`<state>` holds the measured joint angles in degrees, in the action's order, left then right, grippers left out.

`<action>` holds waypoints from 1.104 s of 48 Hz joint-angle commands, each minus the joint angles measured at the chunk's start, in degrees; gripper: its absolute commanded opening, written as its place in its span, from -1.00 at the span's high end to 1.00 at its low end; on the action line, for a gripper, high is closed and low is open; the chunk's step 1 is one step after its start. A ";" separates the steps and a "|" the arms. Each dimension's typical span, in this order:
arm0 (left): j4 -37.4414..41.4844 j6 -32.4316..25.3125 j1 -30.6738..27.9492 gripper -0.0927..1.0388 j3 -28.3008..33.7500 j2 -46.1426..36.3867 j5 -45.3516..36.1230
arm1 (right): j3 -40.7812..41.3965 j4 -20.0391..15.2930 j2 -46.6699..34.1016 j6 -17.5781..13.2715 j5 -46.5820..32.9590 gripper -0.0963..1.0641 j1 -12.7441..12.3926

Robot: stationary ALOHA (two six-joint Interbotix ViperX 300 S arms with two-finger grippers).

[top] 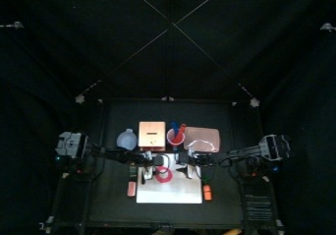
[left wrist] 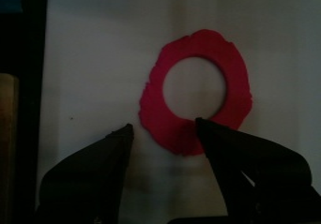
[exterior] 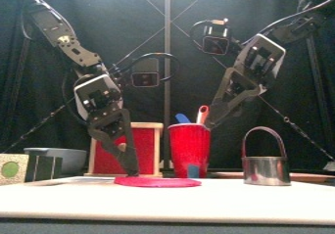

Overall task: Get the cutter from the drawer then cut the dough then place the extra dough in the bowl
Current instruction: Cut the dough

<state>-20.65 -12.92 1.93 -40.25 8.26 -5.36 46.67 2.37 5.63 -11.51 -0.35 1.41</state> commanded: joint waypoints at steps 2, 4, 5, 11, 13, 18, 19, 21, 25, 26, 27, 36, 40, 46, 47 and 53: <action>-0.62 0.00 -0.35 -0.69 1.76 -0.44 0.44 | -0.79 0.00 0.70 -0.18 -0.35 -0.49 -0.26; -0.97 0.00 -0.35 -0.69 1.85 -0.26 0.44 | -0.70 -0.09 0.70 -0.09 -0.35 -0.49 -0.26; -1.05 0.00 -0.35 -0.69 1.93 -0.18 0.35 | -0.79 0.00 0.70 -0.09 -0.35 -0.49 -0.26; -1.58 0.00 -0.09 -0.68 2.11 1.23 0.44 | -0.62 0.00 0.62 0.00 -0.26 -0.49 -0.35; -1.58 0.00 0.00 -0.68 2.29 1.67 0.35 | -0.62 0.00 0.70 0.09 -0.18 -0.49 -0.35; -1.67 0.00 0.35 -0.68 2.99 2.64 0.44 | -0.44 0.00 0.62 0.00 -0.18 -0.49 -0.44; -1.67 0.00 0.44 -0.68 3.16 2.72 0.44 | -0.35 -0.09 0.62 0.09 -0.18 -0.49 -0.44; -1.58 0.00 0.53 -0.68 3.25 2.99 0.44 | -0.35 0.00 0.62 0.00 -0.18 -0.49 -0.44; -1.67 0.00 0.62 -0.64 3.34 3.16 0.44 | -0.26 0.00 0.53 0.00 -0.09 -0.49 -0.44; -1.67 0.00 0.62 -0.61 3.34 3.25 0.44 | -0.26 -0.09 0.53 0.00 -0.09 -0.49 -0.44; -1.58 0.00 0.62 -0.59 3.25 3.25 0.35 | -0.26 0.00 0.53 0.00 -0.09 -0.49 -0.44; -1.41 -0.09 0.62 -0.29 3.08 3.25 -0.70 | -0.26 0.00 0.53 -0.09 -0.09 -0.49 -0.44; -1.23 -0.09 0.62 -0.22 2.99 3.25 -1.32 | -0.26 -0.09 0.53 -0.18 -0.09 -0.49 -0.44; -0.35 -0.09 1.05 -0.19 2.81 3.16 -2.20 | -0.35 0.00 0.53 -0.18 -0.09 -0.49 -0.44; 0.00 -0.09 1.14 -0.19 2.81 3.08 -2.29 | -0.35 -0.09 0.53 -0.18 -0.09 -0.49 -0.44; 1.67 -0.09 2.02 -0.18 3.08 2.46 -2.02 | -0.44 0.00 0.53 -0.26 -0.09 -0.49 -0.44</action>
<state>-19.78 -13.10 2.99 -37.53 11.60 -6.86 46.93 2.37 5.19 -11.69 -0.26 1.14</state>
